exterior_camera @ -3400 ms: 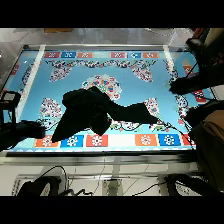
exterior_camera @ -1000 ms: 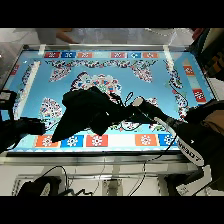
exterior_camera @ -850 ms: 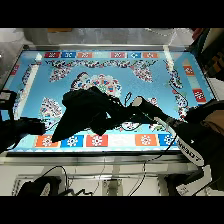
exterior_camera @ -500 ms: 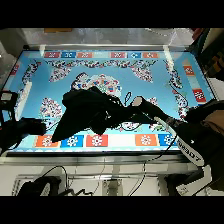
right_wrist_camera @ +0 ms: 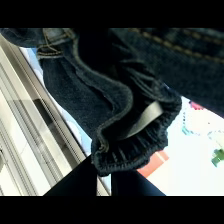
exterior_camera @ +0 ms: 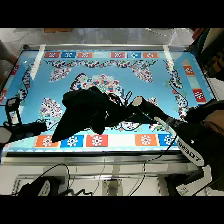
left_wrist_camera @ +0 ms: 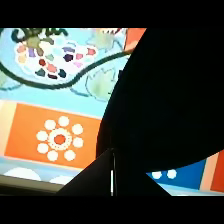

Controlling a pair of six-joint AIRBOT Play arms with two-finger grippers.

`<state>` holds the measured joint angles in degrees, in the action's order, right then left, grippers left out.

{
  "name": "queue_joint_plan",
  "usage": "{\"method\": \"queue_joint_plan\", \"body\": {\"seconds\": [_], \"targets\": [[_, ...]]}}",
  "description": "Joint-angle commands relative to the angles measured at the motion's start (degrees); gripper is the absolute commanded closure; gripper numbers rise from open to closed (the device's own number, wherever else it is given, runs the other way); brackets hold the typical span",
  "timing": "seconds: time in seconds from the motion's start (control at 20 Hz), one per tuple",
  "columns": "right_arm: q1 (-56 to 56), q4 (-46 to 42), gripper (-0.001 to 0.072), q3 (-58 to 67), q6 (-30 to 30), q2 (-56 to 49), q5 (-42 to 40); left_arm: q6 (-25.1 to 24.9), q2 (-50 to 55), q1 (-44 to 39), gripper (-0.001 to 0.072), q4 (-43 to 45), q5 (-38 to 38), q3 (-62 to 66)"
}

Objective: Fold the clothes and pants, and hang the long-sleeved shirts on hangers.

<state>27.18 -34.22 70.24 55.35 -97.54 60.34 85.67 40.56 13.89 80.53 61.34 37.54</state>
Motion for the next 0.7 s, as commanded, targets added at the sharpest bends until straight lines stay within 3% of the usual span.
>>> {"method": "queue_joint_plan", "body": {"seconds": [0.0,0.05,0.1,0.2,0.25,0.65], "targets": [[0.0,0.15,0.0682,0.07,0.02,0.04,-0.15,-6.45,7.45,8.35,0.0677,-13.49,5.4,-0.24],[0.02,0.15,0.0683,0.07,0.02,0.04,-0.17,-6.4,9.29,10.23,0.0667,-14.78,6.78,-0.24],[0.02,0.15,0.0682,0.07,0.02,0.04,-0.22,-6.43,10.73,11.45,0.0569,-15.04,8.22,-0.24],[0.02,0.15,0.0682,0.07,0.02,0.04,-0.57,-6.4,13.18,12.63,0.0162,-15.02,11.34,-0.26],[0.02,0.15,0.0683,0.07,0.02,0.04,-0.9,-6.14,14.03,12.63,0.008,-15.04,11.63,-0.46],[0.02,0.15,0.0683,0.07,0.02,0.04,-1.64,6.27,17.05,12.55,0.008,-15.15,11.26,-4.79]]}}
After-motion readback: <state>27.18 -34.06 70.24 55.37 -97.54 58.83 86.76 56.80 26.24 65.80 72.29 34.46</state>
